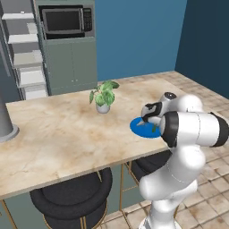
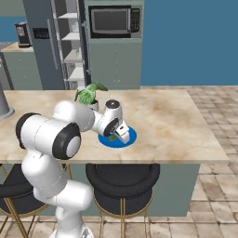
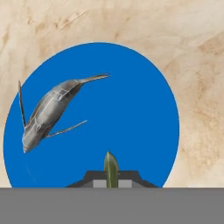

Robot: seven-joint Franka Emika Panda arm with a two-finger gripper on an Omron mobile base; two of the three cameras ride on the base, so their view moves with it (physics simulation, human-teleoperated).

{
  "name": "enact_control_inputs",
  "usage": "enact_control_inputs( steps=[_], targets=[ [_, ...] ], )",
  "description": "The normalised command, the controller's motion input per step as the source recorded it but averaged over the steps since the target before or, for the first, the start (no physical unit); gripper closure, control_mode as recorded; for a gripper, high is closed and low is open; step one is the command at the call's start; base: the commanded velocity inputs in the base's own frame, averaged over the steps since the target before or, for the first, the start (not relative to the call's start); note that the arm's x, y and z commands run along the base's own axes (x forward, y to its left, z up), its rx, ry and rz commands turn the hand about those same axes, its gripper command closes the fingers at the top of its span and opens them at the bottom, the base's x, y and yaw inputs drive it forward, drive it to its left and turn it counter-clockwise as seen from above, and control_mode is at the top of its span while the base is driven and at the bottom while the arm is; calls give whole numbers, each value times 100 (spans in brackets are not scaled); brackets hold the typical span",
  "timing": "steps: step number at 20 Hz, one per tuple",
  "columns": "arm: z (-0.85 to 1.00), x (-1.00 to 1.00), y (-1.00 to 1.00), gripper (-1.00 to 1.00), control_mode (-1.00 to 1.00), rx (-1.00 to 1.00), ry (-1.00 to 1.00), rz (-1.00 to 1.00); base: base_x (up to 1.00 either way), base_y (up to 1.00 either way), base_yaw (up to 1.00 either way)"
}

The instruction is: Take the lemon wedge from the fridge and place it on the plate with fish on the dining counter.

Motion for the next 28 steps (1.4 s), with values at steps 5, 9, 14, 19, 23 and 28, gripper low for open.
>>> enact_control_inputs(
  steps=[5, 9, 14, 19, 23, 28],
  targets=[
    [0, 19, -6, 100, -100, 0, 0, 0, 0, 0, 0],
    [-6, 18, -1, 100, -100, 0, 0, 0, 0, 0, 0],
    [-8, 24, 0, -100, -100, 0, 0, 0, 0, 0, 0],
    [-2, 8, 0, -100, -100, 0, 0, 0, 0, 0, 0],
    [26, -2, 2, -100, -100, 2, 0, 0, 0, 0, 0],
    [100, -84, 84, -100, -100, 2, 1, 0, 0, 0, 0]
  ],
)
